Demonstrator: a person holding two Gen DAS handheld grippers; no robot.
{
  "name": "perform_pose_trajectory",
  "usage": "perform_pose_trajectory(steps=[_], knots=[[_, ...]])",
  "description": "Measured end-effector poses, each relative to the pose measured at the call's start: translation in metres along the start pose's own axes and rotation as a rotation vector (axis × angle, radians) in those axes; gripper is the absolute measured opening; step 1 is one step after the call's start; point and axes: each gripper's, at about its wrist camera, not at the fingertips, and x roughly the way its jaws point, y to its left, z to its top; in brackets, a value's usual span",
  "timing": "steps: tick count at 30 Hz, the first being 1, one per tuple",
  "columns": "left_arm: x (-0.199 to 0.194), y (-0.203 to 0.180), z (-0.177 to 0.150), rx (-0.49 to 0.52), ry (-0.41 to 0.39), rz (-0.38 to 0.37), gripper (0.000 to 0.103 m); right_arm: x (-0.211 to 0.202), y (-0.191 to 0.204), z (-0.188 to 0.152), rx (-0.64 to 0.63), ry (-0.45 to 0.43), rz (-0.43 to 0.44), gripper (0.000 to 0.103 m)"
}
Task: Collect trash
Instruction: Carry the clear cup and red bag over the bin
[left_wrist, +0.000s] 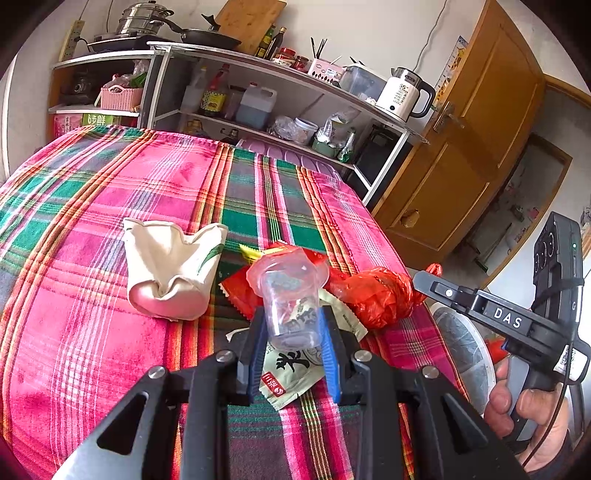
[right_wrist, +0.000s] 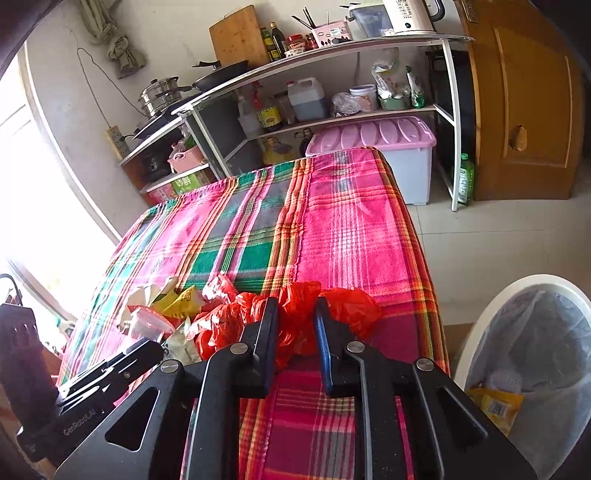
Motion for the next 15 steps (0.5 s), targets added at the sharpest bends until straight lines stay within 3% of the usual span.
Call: perform_pose_trajectory(steps=[15], knots=[[-0.026,-0.009,0.003,0.039,-0.052,0.035,0.028,-0.036,0.0,-0.015,-0.005,-0.04,0.027,0.016]])
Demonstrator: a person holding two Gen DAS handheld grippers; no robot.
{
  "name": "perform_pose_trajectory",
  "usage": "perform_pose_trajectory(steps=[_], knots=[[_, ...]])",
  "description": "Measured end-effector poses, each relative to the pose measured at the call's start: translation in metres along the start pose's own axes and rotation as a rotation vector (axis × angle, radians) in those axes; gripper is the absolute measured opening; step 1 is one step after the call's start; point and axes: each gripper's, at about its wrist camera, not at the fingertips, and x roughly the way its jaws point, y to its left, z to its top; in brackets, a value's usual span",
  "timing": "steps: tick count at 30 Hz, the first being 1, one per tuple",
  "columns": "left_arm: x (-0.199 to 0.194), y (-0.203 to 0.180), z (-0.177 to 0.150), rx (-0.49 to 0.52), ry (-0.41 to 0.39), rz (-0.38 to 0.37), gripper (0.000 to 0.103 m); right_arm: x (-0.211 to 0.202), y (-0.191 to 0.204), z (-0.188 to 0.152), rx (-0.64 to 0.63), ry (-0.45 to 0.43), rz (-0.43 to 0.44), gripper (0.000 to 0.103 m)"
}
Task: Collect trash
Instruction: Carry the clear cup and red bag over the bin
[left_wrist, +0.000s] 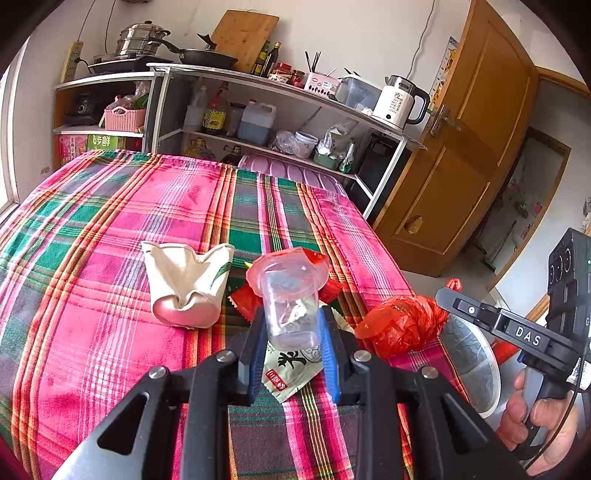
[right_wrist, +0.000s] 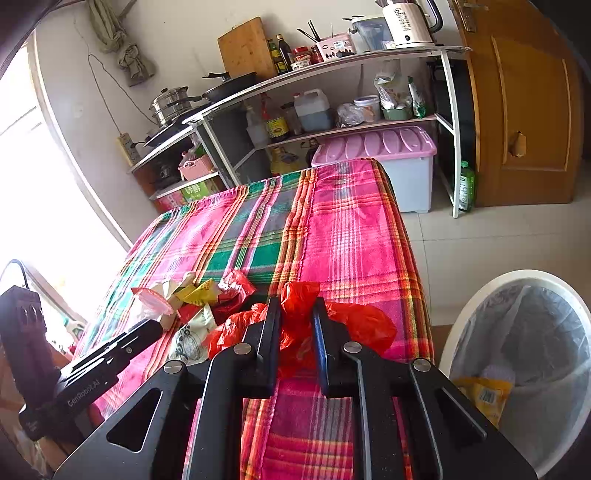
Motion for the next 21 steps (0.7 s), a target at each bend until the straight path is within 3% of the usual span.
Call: perform_pose_trajectory(steps=[21], knots=[[-0.031,-0.058,-0.017,0.103,0.005,-0.06,0.028,-0.059,-0.029,-0.02,0.052,-0.054,-0.003,0.016]])
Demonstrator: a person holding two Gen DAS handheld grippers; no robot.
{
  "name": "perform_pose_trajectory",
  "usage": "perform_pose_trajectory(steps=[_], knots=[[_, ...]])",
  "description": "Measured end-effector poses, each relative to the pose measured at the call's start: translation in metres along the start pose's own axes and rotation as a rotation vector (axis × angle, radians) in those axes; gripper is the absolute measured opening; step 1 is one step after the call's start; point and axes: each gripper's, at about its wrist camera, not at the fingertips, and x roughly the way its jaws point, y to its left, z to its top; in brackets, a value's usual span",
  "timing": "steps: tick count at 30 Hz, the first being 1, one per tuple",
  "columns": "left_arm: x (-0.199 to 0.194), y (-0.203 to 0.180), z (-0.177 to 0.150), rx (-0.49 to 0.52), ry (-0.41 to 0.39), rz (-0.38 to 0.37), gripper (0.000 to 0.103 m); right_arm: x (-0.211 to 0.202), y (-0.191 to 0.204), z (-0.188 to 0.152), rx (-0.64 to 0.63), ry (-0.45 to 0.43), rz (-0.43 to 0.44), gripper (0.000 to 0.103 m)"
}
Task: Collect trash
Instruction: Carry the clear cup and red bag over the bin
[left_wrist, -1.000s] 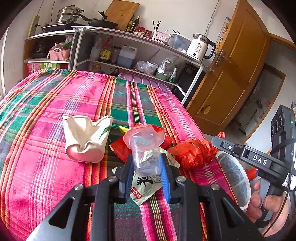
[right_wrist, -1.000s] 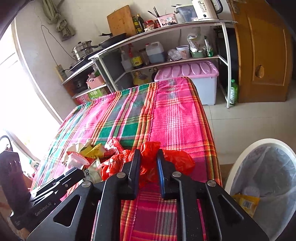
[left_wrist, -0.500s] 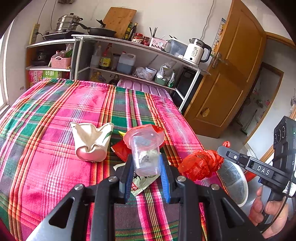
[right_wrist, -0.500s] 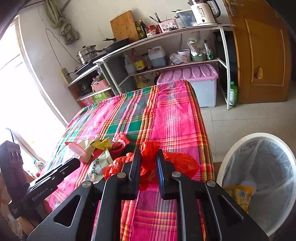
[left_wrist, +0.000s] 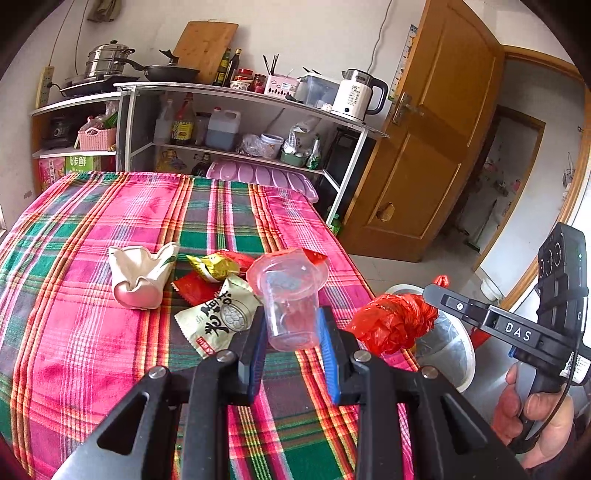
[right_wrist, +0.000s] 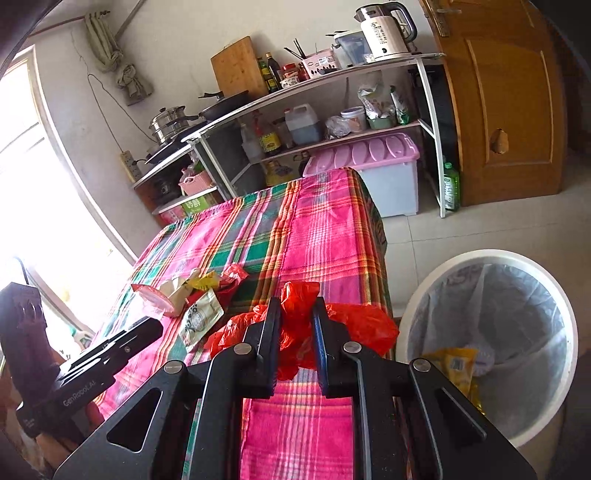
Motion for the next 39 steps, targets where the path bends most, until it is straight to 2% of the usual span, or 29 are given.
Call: perform_pose_trajectory(steps=[23,32,39], knots=[[0.034,-0.101,-0.005,0.151,0.061,-0.102,0.028,-0.061,-0.087,-0.014,0.128,-0.073,-0.084,0.016],[0.066,-0.135,-0.008,0.18,0.101,-0.173,0.028,-0.075,-0.126,-0.02,0.188,-0.091,-0.14,0.017],[0.092,-0.156,-0.015,0.199,0.158,-0.199,0.028,-0.075,-0.153,-0.024,0.23,-0.087,-0.18,0.017]])
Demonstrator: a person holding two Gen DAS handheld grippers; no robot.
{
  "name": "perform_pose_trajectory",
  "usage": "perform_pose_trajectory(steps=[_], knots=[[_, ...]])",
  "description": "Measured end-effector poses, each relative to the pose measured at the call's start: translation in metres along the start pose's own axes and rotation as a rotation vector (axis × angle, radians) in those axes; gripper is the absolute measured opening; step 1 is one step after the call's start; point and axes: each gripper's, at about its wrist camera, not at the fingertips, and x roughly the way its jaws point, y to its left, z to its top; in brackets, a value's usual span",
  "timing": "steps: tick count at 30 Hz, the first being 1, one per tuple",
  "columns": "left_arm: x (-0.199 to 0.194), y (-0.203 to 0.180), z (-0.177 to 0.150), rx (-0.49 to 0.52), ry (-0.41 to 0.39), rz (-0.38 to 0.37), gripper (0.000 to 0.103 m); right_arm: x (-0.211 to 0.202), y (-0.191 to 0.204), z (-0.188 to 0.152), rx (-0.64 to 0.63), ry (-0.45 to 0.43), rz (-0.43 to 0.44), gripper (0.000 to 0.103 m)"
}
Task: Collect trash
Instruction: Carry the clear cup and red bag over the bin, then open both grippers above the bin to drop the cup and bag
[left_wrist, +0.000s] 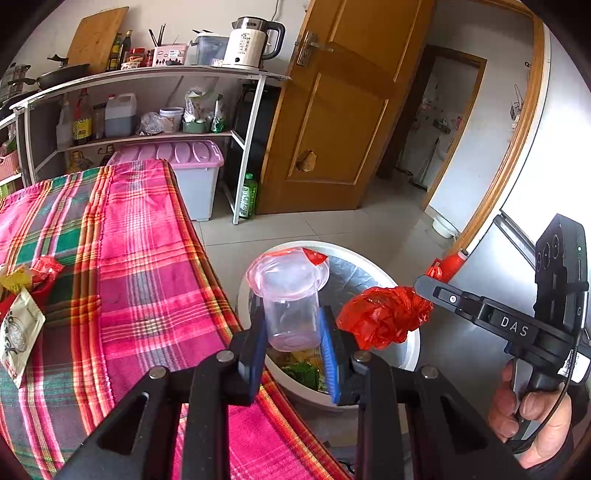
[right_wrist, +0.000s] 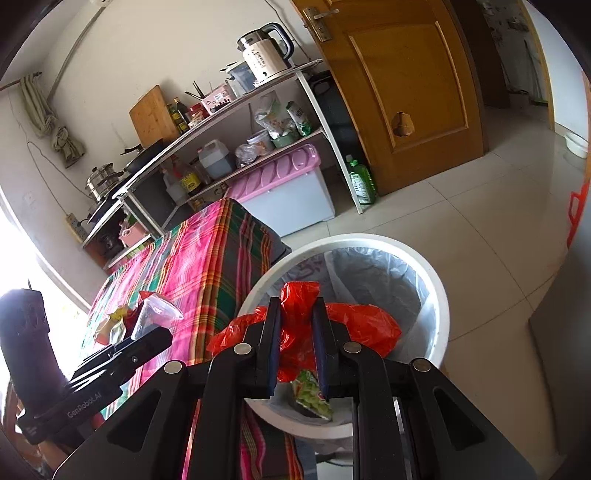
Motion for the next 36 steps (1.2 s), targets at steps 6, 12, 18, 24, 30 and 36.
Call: perform_pose_trajectory(steps=[6,12,18,24,30,36], knots=[[0.022,-0.01,-0.003,0.006,0.049,-0.021,0.028,0.008,-0.017,-0.002,0.02,0.017,-0.024,0.017],[0.038,-0.019,-0.007,0.013,0.086,-0.031,0.028,0.015,-0.03,-0.005,0.032,0.033,-0.045,0.017],[0.051,-0.021,-0.008,0.003,0.124,-0.044,0.029,0.022,-0.038,-0.006,0.043,0.055,-0.052,0.017],[0.061,-0.022,-0.01,-0.003,0.179,-0.049,0.029,0.031,-0.037,-0.009,0.042,0.099,-0.05,0.02],[0.062,-0.019,-0.011,-0.014,0.191,-0.052,0.029,0.033,-0.032,-0.011,0.023,0.114,-0.065,0.024],[0.059,-0.016,-0.01,-0.021,0.183,-0.053,0.036,0.028,-0.031,-0.01,0.017,0.104,-0.071,0.027]])
